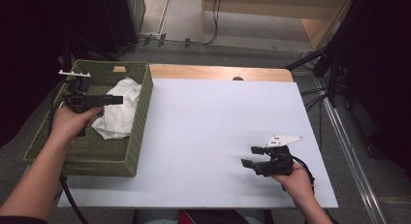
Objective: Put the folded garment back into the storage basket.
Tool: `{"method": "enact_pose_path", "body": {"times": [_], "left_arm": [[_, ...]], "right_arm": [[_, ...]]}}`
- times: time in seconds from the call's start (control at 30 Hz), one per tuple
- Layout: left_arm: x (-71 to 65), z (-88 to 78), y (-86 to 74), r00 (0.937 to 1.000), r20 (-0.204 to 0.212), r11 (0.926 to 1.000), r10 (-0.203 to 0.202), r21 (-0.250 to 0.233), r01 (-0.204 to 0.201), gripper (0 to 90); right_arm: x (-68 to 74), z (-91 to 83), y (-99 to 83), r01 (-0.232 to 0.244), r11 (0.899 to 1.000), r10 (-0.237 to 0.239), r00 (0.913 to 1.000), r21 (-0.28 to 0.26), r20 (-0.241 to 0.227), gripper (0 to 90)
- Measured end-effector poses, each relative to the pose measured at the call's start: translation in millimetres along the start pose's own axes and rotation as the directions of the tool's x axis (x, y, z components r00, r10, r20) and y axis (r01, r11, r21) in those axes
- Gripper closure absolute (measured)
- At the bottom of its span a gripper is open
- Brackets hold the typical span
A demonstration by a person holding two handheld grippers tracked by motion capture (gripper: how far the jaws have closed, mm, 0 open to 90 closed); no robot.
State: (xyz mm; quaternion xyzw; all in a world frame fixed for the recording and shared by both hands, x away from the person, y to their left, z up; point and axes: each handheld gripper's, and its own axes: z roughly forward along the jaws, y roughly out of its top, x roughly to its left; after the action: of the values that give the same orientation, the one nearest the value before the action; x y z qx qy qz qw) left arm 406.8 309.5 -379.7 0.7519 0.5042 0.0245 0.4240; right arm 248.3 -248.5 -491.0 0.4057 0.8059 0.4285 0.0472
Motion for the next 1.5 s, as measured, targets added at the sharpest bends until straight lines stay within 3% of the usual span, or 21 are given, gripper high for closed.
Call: {"method": "enact_pose_path", "body": {"times": [0.3, 0.77, 0.93, 1.17, 1.3, 1.5], "left_arm": [[-10.6, -12.6, -12.6, 0.9999, 0.005, 0.9999, 0.01, 0.006, -0.01, 35.0], [-40.1, -18.3, -38.8, 0.9965, 0.068, 0.9984, 0.049, 0.025, -0.05, 34.0], [-47.9, -16.0, -48.5, 0.9962, 0.053, 0.996, 0.069, 0.053, -0.072, 34.0], [-52.4, -12.1, -60.0, 0.9958, 0.065, 0.9951, 0.065, 0.071, -0.069, 33.3], [-53.0, -12.6, -64.3, 0.9971, 0.048, 0.9953, 0.059, 0.074, -0.062, 33.3], [-60.1, -17.6, -70.8, 0.9956, 0.022, 0.9925, 0.091, 0.08, -0.092, 32.3]], "right_arm": [[0.1, -0.4, -0.1, -0.001, 1.0, 0.001, 1.0, 0.0, -0.001, 28.5], [0.9, 0.1, 0.1, -0.001, 1.0, 0.001, 1.0, 0.002, -0.003, 28.5], [0.5, 0.1, 0.0, -0.001, 1.0, 0.001, 1.0, 0.002, -0.001, 28.5], [0.5, -0.1, 0.0, 0.0, 1.0, 0.0, 1.0, 0.001, 0.0, 28.5], [0.3, -0.1, -0.2, -0.002, 1.0, 0.002, 1.0, 0.003, 0.001, 28.5], [0.4, -0.7, -0.2, -0.003, 1.0, 0.003, 1.0, 0.001, 0.0, 28.5]]}}
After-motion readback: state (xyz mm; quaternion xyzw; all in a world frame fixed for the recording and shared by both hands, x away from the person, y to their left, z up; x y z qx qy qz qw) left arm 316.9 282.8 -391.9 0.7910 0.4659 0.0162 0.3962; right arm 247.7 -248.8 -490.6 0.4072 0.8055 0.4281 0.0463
